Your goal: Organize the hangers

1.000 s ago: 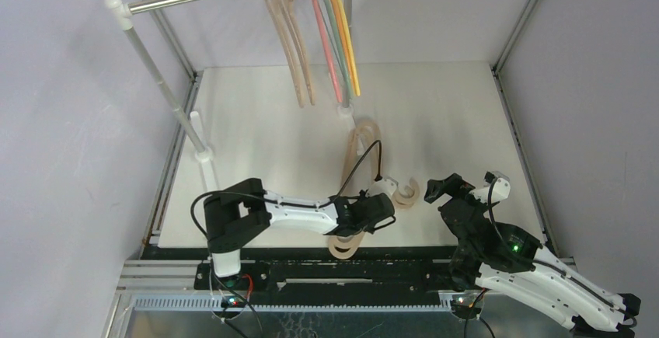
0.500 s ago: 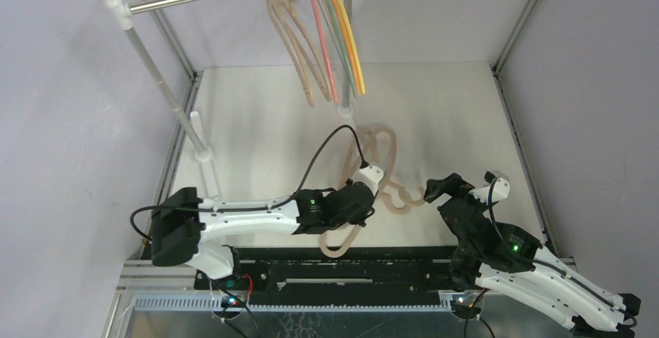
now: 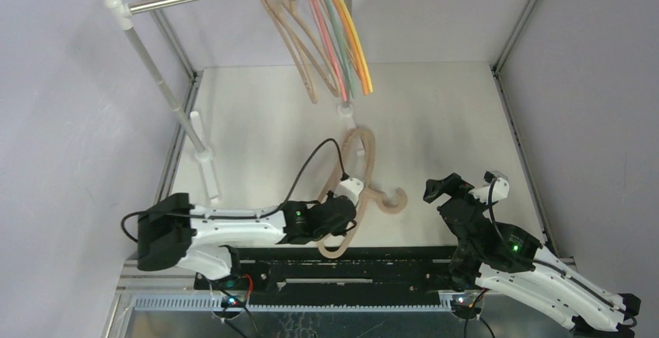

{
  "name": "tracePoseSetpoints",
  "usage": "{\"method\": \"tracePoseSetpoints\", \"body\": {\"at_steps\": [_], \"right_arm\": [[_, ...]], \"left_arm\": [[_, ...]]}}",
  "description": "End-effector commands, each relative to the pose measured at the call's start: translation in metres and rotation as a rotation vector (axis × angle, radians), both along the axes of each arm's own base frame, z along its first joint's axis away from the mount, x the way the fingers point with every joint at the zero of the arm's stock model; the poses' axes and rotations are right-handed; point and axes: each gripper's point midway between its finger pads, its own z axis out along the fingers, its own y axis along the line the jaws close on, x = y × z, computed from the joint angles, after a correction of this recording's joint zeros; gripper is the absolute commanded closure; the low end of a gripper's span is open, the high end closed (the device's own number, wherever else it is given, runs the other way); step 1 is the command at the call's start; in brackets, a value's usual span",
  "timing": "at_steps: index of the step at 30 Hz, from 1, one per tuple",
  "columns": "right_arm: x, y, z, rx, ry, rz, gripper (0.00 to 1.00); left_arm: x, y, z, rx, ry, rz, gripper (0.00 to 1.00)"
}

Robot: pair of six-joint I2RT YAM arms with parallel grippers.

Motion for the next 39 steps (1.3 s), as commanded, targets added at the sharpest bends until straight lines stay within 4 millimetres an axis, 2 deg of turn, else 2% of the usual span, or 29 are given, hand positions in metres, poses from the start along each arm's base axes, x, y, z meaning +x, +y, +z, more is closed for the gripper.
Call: {"method": "tracePoseSetpoints", "body": {"at_steps": [1, 6, 13, 20, 24, 30, 39], "right_arm": [[0.003, 0.006, 0.003, 0.028, -0.015, 0.01, 0.0], [0.003, 0.009, 0.003, 0.03, -0.015, 0.016, 0.0], [0.005, 0.014, 0.004, 0.031, -0.019, 0.036, 0.0], [0.008, 0.021, 0.006, 0.029, -0.024, 0.056, 0.0], [0.01, 0.028, 0.008, 0.027, -0.027, 0.079, 0.0], [0.01, 0.029, 0.007, 0.015, -0.021, 0.089, 0.0], [0.012, 0.033, 0.008, 0.012, -0.023, 0.096, 0.0]], "left_arm": [[0.013, 0.007, 0.049, -0.163, -0.09, 0.091, 1.0], [0.017, 0.035, 0.067, -0.192, -0.13, 0.16, 1.0], [0.025, 0.086, 0.088, -0.277, -0.173, 0.324, 1.0], [0.034, 0.154, 0.14, -0.462, -0.293, 0.529, 1.0], [0.04, 0.184, 0.168, -0.55, -0.355, 0.616, 1.0], [0.044, 0.212, 0.206, -0.634, -0.44, 0.674, 1.0], [0.041, 0.231, 0.257, -0.78, -0.521, 0.679, 1.0]]}}
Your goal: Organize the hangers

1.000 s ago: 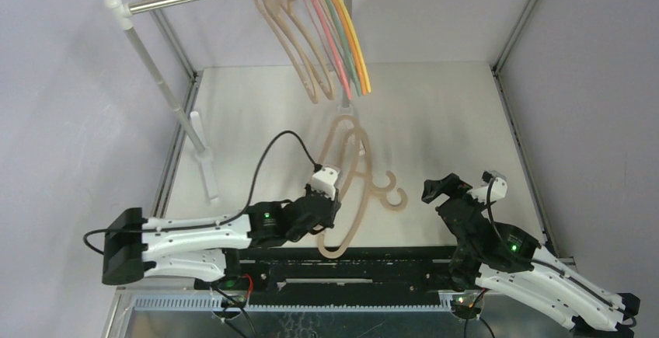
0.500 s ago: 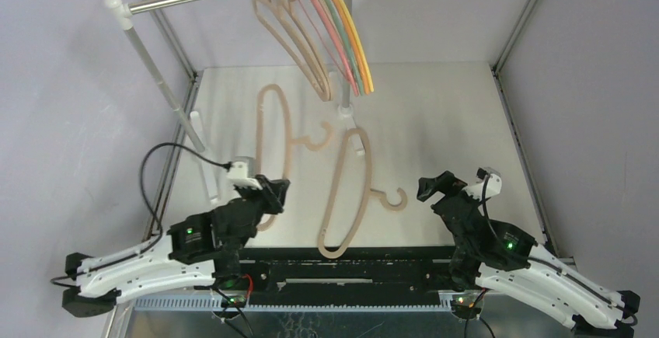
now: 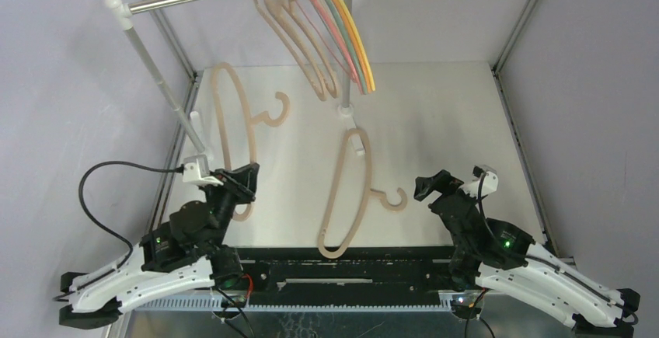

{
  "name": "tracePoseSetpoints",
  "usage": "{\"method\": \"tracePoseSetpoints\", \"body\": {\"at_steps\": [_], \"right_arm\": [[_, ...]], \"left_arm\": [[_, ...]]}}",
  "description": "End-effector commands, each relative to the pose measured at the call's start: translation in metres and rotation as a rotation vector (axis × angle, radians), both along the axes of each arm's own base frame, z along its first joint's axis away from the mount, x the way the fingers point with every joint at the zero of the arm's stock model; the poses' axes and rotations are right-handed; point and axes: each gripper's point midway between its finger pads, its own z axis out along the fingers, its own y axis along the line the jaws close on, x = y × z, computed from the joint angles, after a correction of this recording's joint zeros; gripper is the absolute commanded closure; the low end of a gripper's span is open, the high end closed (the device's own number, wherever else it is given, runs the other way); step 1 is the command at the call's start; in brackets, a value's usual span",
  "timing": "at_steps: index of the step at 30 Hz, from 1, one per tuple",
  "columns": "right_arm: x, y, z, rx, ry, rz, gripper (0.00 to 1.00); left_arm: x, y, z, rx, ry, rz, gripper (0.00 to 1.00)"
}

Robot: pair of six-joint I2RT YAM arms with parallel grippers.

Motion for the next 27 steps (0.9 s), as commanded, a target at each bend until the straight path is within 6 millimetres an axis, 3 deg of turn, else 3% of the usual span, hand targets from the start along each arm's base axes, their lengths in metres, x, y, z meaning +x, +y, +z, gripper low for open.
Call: {"method": "tracePoseSetpoints", "body": {"at_steps": [1, 8, 21, 27], "right_arm": [[0.005, 0.008, 0.005, 0.004, -0.02, 0.018, 0.0], [0.005, 0.008, 0.01, 0.002, -0.025, 0.023, 0.0], [0.0, -0.006, 0.013, 0.005, -0.036, -0.007, 0.0], [-0.001, -0.011, 0.014, 0.001, -0.045, -0.022, 0.0]], "left_arm": [[0.003, 0.015, 0.059, -0.084, -0.113, 0.05, 1.0], [0.019, 0.017, 0.114, -0.054, -0.216, 0.094, 1.0], [0.08, 0.002, 0.162, -0.129, -0.309, 0.067, 1.0], [0.098, -0.004, 0.186, -0.169, -0.352, 0.033, 1.0]]}}
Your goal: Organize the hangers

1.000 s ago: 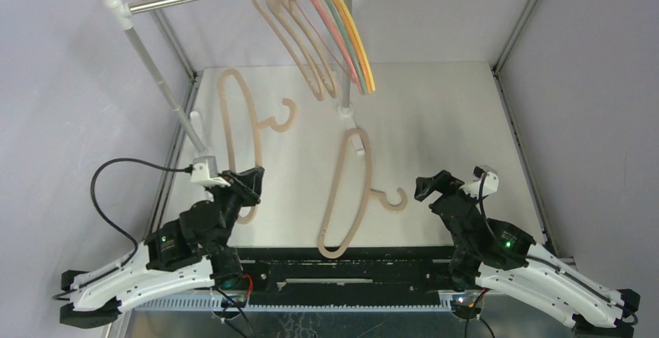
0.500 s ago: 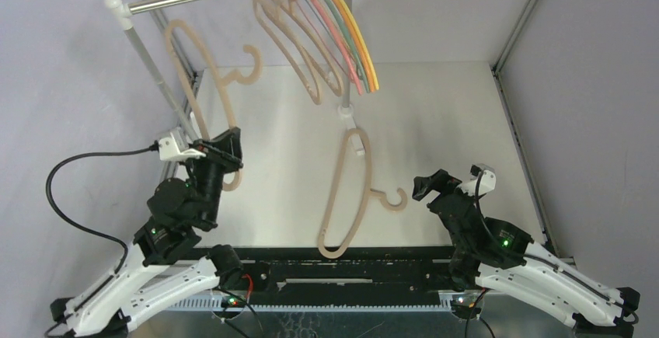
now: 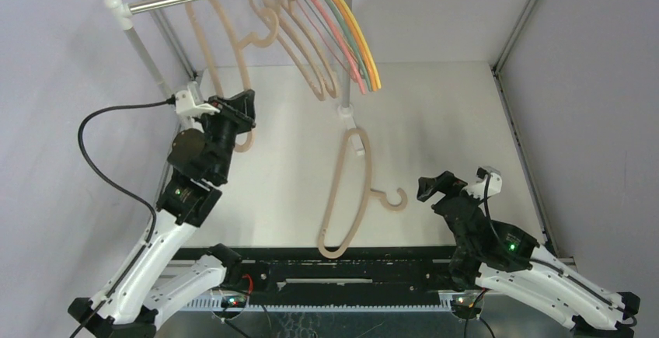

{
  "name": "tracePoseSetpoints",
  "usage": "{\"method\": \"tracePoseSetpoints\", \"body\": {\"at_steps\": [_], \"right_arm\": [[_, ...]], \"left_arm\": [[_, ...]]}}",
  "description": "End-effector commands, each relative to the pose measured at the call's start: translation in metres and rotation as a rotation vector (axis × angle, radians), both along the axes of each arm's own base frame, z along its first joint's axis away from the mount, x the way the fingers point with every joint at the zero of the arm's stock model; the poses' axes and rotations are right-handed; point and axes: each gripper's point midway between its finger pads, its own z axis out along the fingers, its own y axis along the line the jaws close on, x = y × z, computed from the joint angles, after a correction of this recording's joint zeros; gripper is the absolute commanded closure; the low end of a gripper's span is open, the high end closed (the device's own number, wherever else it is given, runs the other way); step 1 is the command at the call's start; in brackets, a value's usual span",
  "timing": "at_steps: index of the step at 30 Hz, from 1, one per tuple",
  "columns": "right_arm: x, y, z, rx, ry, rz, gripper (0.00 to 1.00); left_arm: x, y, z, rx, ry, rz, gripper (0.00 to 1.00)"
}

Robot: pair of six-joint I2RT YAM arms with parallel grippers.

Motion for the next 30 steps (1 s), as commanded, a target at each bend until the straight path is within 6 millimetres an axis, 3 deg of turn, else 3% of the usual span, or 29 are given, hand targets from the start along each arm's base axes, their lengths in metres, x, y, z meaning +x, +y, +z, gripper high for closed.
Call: {"method": "tracePoseSetpoints", "body": {"at_steps": [1, 18, 30], "right_arm": [[0.001, -0.007, 0.011, 0.004, -0.03, -0.028, 0.0], [0.005, -0.005, 0.01, -0.021, -0.022, -0.032, 0.0], [0.006, -0.01, 0.003, -0.049, 0.007, -0.057, 0.0]], "left_arm": [[-0.001, -0.005, 0.062, -0.118, -0.166, -0.091, 1.0], [0.033, 0.011, 0.073, -0.276, -0.237, -0.134, 1.0], [0.074, 0.027, 0.064, -0.468, -0.248, -0.126, 1.0]]}}
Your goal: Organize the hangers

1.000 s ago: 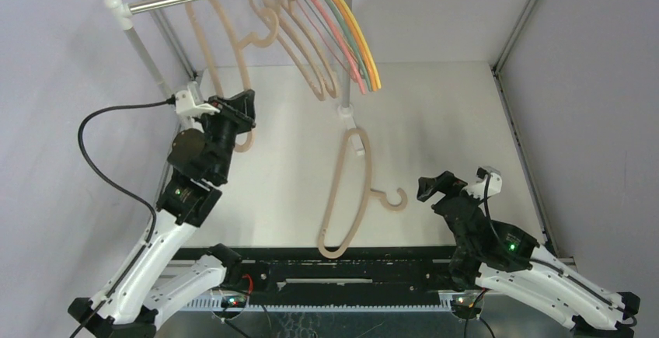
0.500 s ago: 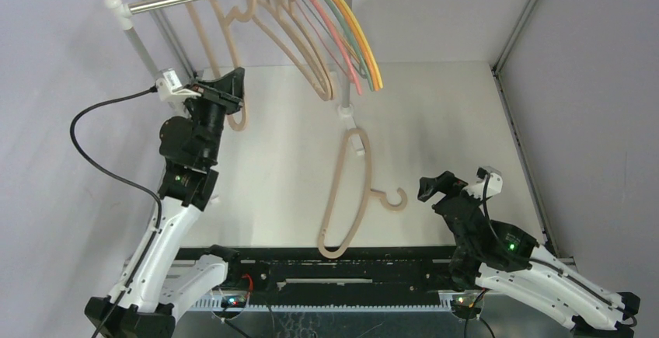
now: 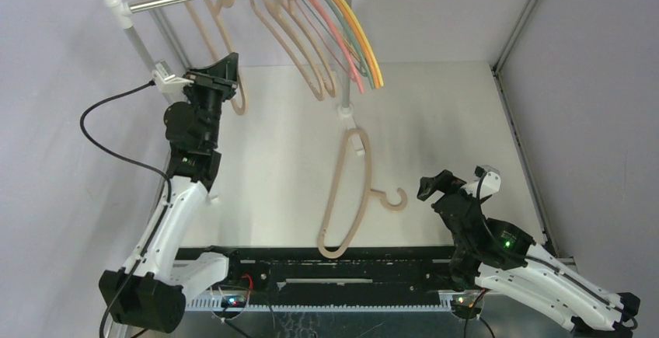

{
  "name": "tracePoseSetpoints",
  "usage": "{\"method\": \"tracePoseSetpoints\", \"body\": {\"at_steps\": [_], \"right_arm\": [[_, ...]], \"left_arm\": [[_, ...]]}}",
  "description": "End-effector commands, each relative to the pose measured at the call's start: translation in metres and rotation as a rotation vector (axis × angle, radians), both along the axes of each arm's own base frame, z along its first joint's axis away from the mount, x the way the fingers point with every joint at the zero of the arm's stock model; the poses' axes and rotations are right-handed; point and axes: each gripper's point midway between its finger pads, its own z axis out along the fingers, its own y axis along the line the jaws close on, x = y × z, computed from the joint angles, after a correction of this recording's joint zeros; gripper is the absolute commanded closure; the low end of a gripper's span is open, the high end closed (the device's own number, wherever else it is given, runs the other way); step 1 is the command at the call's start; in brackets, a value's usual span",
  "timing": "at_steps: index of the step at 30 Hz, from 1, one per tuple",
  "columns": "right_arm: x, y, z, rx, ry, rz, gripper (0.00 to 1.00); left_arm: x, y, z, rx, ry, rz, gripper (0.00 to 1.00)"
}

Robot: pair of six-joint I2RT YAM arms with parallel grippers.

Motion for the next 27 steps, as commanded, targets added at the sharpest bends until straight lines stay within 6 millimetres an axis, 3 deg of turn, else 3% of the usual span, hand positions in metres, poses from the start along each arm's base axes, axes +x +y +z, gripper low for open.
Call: {"method": "tracePoseSetpoints", "body": {"at_steps": [1, 10, 15, 17, 22, 27], "right_arm": [[0.003, -0.003, 0.008, 0.001, -0.012, -0.02, 0.0], [0.002, -0.006, 0.006, -0.003, -0.002, -0.035, 0.0], [0.004, -0.003, 0.003, -0.004, 0.006, -0.032, 0.0], [0.004, -0.001, 0.002, -0.005, 0.011, -0.029, 0.0], [0.005, 0.001, -0.002, -0.006, 0.019, -0.025, 0.0], [0.007, 0.005, -0.002, -0.003, 0.018, -0.016, 0.0]], "left_arm": [[0.005, -0.002, 0.021, -0.107, -0.095, -0.056, 1.0], [0.034, -0.019, -0.022, -0.089, 0.016, -0.115, 0.99], [0.035, -0.027, -0.045, 0.008, 0.095, -0.124, 0.75], [0.03, -0.031, -0.045, 0.057, 0.088, -0.145, 0.6], [0.01, -0.043, -0.041, 0.187, 0.061, -0.208, 0.44], [-0.014, -0.048, -0.055, 0.256, 0.055, -0.245, 0.34]]}}
